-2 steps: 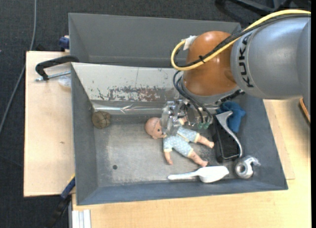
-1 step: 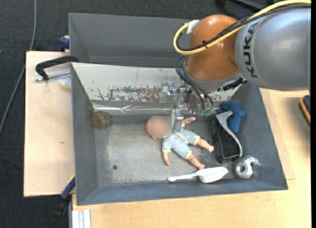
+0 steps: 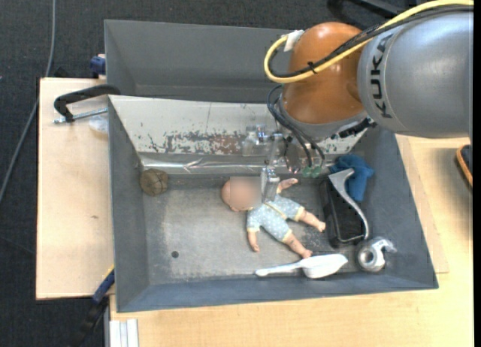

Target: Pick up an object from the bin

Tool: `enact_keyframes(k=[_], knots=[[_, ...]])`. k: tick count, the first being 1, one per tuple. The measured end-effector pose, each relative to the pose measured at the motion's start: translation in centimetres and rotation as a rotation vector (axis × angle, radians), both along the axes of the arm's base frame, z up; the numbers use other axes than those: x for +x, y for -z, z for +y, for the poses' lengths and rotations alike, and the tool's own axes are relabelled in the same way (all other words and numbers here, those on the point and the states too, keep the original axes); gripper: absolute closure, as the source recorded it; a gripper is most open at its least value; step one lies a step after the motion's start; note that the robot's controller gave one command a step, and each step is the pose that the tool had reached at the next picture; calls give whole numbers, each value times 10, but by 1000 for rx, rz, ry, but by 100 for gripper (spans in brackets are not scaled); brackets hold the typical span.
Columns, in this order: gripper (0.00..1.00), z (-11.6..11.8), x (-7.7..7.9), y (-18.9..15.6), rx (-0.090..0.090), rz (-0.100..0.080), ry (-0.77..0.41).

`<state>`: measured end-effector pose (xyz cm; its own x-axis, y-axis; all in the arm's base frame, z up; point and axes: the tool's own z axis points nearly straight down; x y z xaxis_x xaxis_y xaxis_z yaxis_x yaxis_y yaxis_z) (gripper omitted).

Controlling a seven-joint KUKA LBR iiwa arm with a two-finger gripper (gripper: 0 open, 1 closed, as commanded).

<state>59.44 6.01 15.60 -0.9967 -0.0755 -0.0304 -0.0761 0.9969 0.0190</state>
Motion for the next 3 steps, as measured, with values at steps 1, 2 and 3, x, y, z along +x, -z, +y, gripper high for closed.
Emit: enact_keyframes(k=[1, 2, 3], knots=[[0, -31, -15, 48, 1, -6, -11], [0, -40, -3, 81, -3, -3, -108], [100, -31, -7, 74, 7, -4, 127]])
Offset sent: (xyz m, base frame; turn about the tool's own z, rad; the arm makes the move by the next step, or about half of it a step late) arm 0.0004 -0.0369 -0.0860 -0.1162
